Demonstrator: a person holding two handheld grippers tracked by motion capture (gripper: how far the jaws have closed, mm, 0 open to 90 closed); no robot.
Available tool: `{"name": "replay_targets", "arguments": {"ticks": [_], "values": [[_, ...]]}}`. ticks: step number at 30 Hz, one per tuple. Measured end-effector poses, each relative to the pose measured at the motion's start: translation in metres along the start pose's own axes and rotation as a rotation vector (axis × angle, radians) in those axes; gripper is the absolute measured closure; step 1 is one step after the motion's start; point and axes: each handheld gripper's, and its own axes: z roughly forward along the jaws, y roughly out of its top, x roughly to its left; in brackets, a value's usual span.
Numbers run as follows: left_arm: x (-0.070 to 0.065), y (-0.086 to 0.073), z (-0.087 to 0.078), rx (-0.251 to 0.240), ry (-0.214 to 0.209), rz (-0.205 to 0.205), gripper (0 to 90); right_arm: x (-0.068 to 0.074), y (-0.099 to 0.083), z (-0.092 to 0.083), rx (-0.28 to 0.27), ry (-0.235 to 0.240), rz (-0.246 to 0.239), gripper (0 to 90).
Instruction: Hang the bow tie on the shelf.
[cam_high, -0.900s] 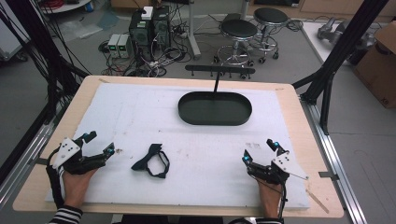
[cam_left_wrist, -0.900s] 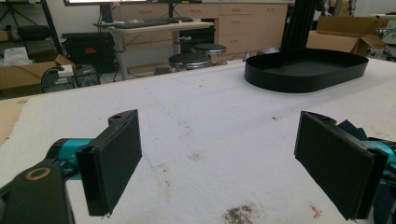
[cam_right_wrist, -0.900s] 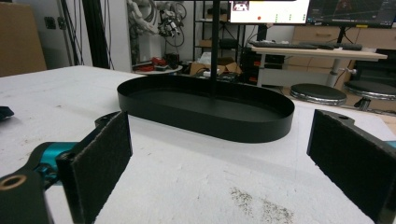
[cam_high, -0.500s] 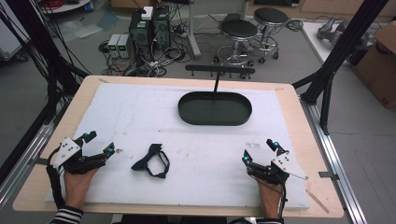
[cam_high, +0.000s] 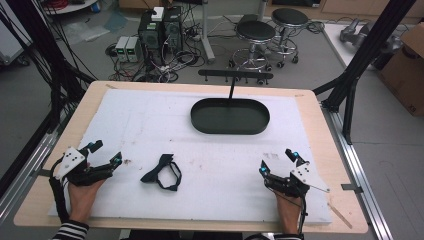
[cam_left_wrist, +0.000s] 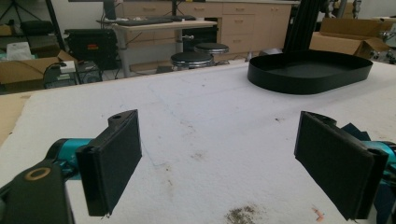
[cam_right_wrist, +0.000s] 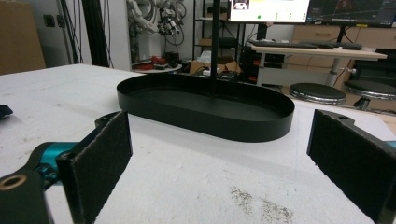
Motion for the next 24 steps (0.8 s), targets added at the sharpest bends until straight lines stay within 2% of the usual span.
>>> {"name": "replay_targets", "arguments": {"ticks": [2,6,8,13,24], "values": [[0.0,0.0,0.0,0.003,0.0,0.001,15.2,0.0,0.0,0.0,0.0,0.0,0.001,5.6],[0.002,0.003,-0.002,0.002,-0.017,-0.025,15.0,0.0,0.0,0.0,0.0,0.0,0.002,5.6],[0.002,0.009,-0.003,0.017,-0.034,-0.019,15.0,0.0,0.0,0.0,0.0,0.001,0.001,5.6],[-0.001,0.021,-0.006,0.015,-0.062,-0.01,15.0,0.0,0.0,0.0,0.001,-0.001,0.002,5.6],[-0.015,0.051,-0.003,0.098,-0.157,-0.019,15.0,0.001,0.0,0.001,0.009,0.0,-0.005,5.6]]}}
